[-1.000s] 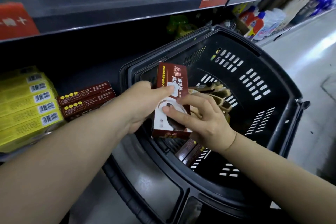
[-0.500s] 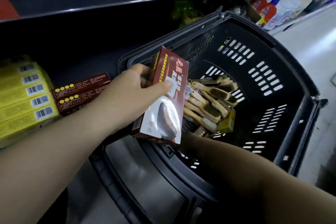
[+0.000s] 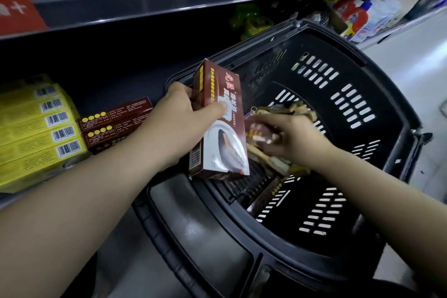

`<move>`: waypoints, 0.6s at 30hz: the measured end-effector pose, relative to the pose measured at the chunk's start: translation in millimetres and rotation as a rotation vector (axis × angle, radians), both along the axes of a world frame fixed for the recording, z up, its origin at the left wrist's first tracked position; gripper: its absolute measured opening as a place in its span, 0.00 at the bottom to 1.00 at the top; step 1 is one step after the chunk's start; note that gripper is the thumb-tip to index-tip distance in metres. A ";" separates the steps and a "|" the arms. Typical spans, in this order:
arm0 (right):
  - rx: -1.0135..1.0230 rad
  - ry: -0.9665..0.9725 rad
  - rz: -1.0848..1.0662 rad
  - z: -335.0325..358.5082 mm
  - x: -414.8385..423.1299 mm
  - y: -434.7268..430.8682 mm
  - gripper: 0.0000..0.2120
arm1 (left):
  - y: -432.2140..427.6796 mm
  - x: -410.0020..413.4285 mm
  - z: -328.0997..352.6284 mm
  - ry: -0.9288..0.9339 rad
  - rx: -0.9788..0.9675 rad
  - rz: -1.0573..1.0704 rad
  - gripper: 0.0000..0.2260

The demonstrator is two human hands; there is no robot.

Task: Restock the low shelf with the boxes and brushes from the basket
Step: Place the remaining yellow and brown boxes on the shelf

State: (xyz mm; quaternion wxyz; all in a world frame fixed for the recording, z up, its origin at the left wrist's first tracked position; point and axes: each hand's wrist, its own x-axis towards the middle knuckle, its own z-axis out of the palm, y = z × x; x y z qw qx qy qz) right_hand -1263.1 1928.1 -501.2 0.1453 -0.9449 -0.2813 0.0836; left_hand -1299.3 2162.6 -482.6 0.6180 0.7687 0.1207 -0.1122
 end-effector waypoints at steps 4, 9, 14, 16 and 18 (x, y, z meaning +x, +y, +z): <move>0.356 -0.426 -0.164 36.2 -31.4 -3.1 0.26 | -3.0 -1.6 1.2 0.009 -0.017 0.046 0.16; 0.384 -0.684 0.260 39.0 -53.8 10.5 0.20 | -6.2 -4.6 1.9 -0.011 0.060 0.063 0.20; 0.390 -0.687 0.407 24.6 -58.2 30.8 0.26 | -3.7 -5.9 8.5 0.018 -0.003 0.118 0.26; 0.404 -0.653 0.406 21.9 -56.7 36.7 0.28 | -1.8 -8.4 15.6 0.113 -0.222 0.096 0.38; 0.408 -0.603 0.410 19.8 -55.1 38.7 0.27 | -1.7 -11.2 18.4 0.113 -0.305 0.052 0.40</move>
